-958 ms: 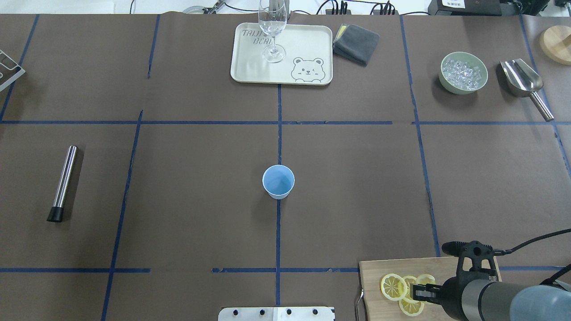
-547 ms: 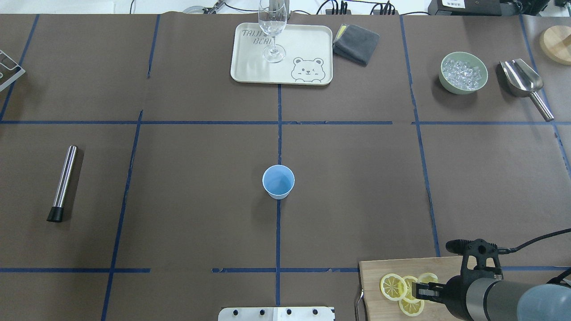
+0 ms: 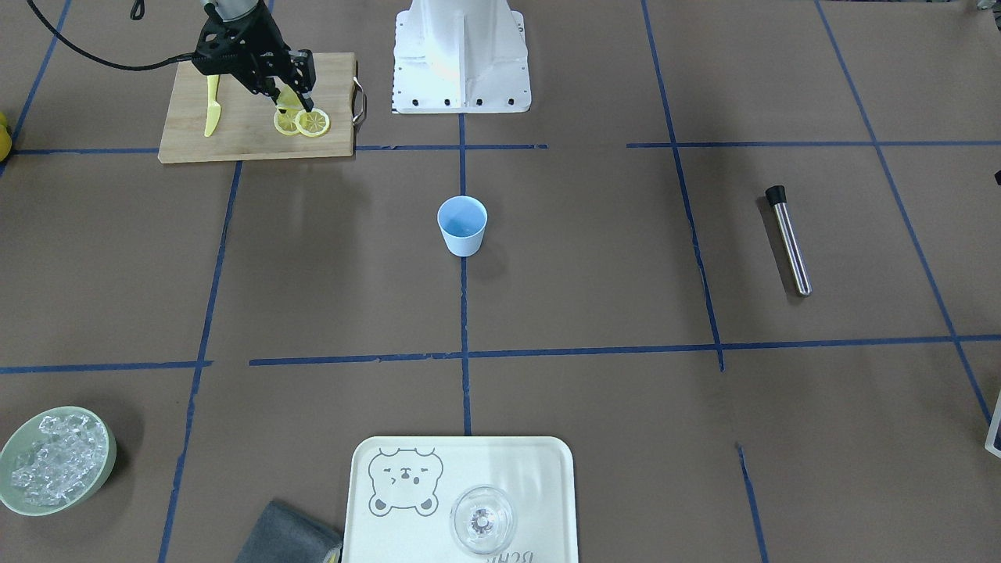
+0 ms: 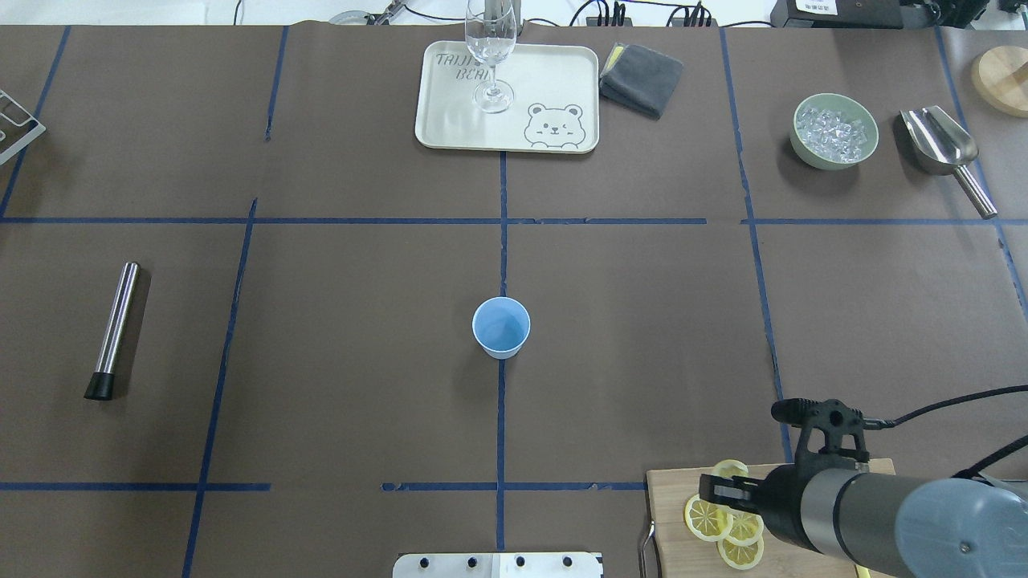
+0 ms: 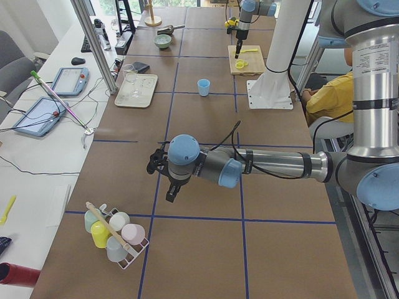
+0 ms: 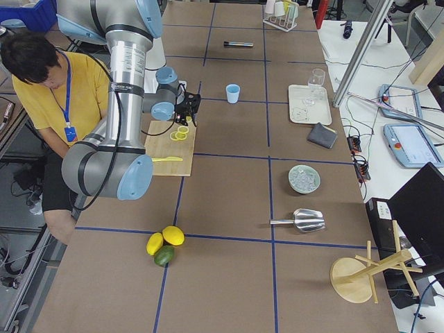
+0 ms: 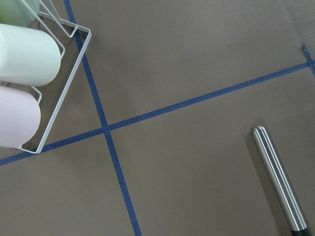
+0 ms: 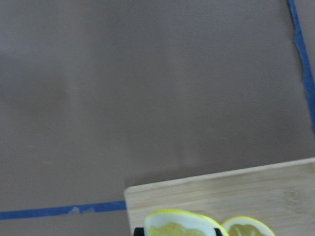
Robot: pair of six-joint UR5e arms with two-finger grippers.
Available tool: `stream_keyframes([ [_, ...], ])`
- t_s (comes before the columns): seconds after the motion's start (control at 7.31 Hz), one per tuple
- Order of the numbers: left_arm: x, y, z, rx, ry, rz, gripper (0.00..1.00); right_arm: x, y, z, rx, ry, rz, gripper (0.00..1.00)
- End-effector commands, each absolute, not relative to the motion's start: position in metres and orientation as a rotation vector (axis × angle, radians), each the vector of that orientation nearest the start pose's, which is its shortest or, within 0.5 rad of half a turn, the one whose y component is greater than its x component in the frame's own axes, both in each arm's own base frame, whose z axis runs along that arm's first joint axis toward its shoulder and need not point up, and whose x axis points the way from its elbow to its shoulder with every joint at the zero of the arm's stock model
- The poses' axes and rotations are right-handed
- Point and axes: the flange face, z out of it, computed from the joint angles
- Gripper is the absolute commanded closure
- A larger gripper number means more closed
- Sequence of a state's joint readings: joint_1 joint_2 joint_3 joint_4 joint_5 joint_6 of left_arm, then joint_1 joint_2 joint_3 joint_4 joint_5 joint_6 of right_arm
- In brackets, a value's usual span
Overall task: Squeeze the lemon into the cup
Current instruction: 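Carry the lemon slice with the right gripper over the blue cup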
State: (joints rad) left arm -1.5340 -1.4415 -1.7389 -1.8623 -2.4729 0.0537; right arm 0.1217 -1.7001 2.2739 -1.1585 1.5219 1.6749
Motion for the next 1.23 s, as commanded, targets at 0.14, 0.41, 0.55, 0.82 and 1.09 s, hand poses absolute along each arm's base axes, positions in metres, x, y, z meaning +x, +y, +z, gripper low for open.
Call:
stream_keyframes([
  [0.14, -0.039, -0.453, 0.596, 0.314, 0.892, 0.233, 0.0, -0.463, -0.284, 0.222, 0.054, -0.989, 0.348, 0.5],
  [0.41, -0.039, -0.453, 0.596, 0.315, 0.892, 0.235, 0.0, -0.491, -0.35, 0.185, 0.076, -0.972, 0.416, 0.5],
  [0.55, -0.039, -0.451, 0.597, 0.312, 0.892, 0.233, 0.0, -0.513, -0.362, 0.168, 0.08, -0.977, 0.42, 0.47],
  [0.82, -0.039, -0.451, 0.597, 0.314, 0.892, 0.234, 0.0, -0.555, -0.381, 0.15, 0.077, -0.962, 0.422, 0.43],
  [1.09, -0.039, -0.45, 0.598, 0.311, 0.892, 0.232, 0.0, -0.568, -0.386, 0.162, 0.072, -0.956, 0.423, 0.39],
])
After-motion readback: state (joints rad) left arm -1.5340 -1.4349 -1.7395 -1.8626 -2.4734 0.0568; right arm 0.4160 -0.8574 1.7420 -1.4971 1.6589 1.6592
